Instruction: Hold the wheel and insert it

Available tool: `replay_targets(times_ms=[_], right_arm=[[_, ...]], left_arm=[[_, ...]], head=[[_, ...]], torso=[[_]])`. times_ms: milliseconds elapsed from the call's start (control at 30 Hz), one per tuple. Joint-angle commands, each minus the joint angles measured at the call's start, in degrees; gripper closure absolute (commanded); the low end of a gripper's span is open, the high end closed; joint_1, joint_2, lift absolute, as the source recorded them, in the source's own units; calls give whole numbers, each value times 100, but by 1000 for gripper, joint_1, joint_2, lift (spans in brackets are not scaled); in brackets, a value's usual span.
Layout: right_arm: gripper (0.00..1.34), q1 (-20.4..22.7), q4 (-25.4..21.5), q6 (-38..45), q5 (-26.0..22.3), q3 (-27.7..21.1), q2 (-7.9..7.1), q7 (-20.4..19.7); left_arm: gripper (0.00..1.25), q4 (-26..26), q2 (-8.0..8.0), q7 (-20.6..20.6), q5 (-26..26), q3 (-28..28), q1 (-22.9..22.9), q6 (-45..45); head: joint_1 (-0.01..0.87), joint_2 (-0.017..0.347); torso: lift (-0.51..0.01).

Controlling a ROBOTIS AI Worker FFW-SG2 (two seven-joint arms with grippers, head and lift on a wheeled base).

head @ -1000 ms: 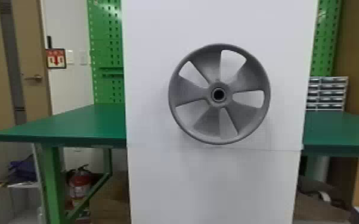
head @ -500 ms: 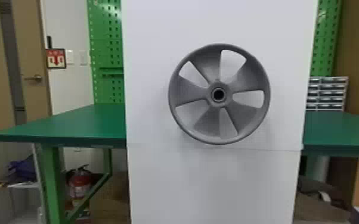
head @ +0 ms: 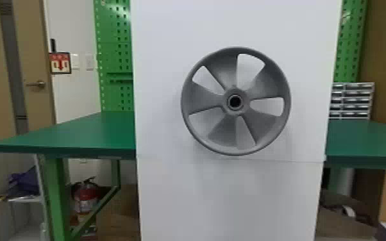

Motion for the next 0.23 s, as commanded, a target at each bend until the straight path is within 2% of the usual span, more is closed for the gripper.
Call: replay_targets(times_ms=[0, 200], right_arm=[[130, -8, 0, 0, -5, 7, -10, 0], [130, 0, 0, -18, -5, 7, -1, 0]], left_arm=[[317, 1, 0, -2, 3, -1, 0, -35], [317, 1, 0, -10, 12, 17, 9, -79]], head=[[181, 98], [181, 98]], torso=[[-494], [-494]])
